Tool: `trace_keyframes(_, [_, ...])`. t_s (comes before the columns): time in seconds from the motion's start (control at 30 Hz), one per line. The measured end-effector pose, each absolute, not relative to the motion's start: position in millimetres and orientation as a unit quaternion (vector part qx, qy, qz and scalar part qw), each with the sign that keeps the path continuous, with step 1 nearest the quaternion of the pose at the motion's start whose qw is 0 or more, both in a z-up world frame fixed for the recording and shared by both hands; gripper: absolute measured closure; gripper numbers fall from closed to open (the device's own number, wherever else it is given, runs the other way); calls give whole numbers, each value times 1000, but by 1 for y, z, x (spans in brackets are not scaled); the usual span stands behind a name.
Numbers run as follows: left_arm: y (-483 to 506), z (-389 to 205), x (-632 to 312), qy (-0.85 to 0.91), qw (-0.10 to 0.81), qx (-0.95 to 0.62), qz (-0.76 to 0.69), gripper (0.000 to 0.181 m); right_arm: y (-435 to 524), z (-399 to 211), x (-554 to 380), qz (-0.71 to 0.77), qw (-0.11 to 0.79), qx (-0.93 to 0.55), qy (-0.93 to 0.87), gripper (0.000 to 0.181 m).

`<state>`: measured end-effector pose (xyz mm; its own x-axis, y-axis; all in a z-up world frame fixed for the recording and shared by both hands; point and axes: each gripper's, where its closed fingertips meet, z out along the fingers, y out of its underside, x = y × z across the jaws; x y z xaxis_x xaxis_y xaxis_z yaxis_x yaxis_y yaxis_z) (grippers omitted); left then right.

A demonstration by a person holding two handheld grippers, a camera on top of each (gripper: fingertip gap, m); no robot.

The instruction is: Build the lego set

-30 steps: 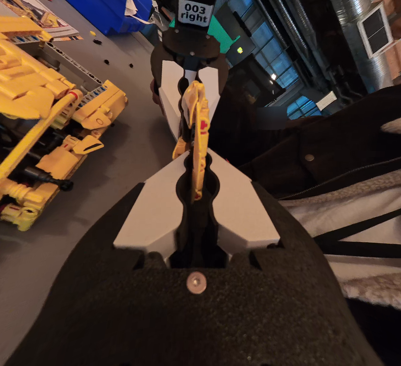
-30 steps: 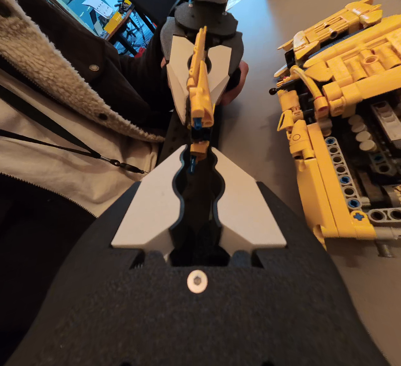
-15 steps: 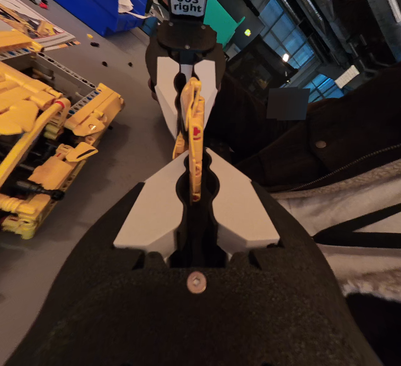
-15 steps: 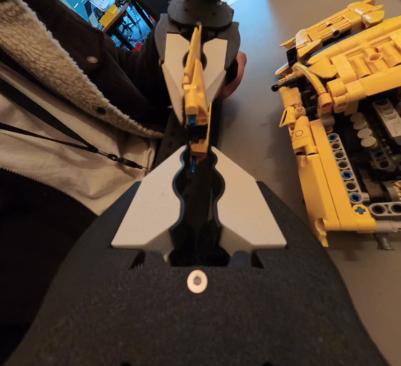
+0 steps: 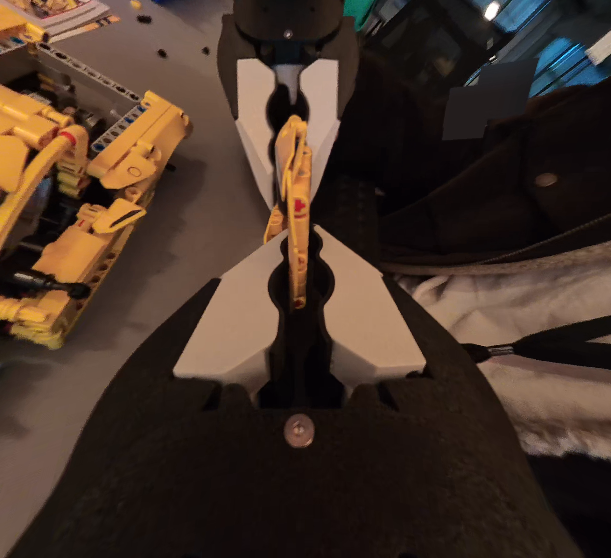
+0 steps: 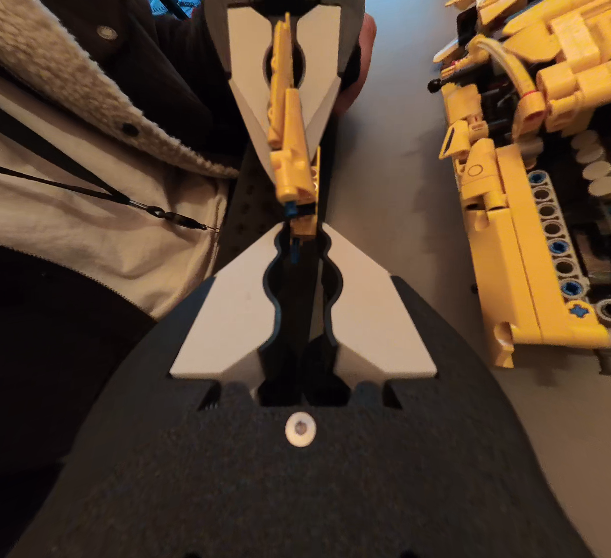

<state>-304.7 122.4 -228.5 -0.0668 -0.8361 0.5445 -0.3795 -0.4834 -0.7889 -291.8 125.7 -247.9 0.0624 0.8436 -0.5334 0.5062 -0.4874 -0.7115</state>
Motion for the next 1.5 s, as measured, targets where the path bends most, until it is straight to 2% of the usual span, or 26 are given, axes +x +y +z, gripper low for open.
trace_keyframes(0.2, [126, -239, -304, 469, 197, -673, -536, 174, 128, -254, -292, 478, 177, -718, -474, 166])
trace_keyframes(0.37, [131, -234, -306, 437, 176, -671, -572, 174, 135, -244, -293, 514, 207, -705, -444, 166])
trace_keyframes(0.73, [137, -229, -306, 457, 255, -669, -527, 171, 138, -240, -292, 518, 227, -700, -436, 165])
trace_keyframes(1.07, [142, -227, -309, 442, 258, -672, -535, 170, 141, -238, -288, 519, 239, -699, -430, 165])
trace_keyframes(1.17, [140, -227, -311, 444, 246, -669, -543, 174, 147, -241, -285, 502, 251, -708, -429, 165])
trace_keyframes(1.3, [134, -233, -311, 444, 200, -672, -557, 174, 157, -269, -274, 410, 259, -746, -456, 165])
trace_keyframes(1.4, [137, -230, -313, 433, 198, -671, -568, 174, 156, -276, -274, 347, 290, -729, -514, 165])
trace_keyframes(1.5, [140, -229, -313, 420, 198, -674, -574, 174, 149, -288, -273, 329, 272, -724, -542, 165])
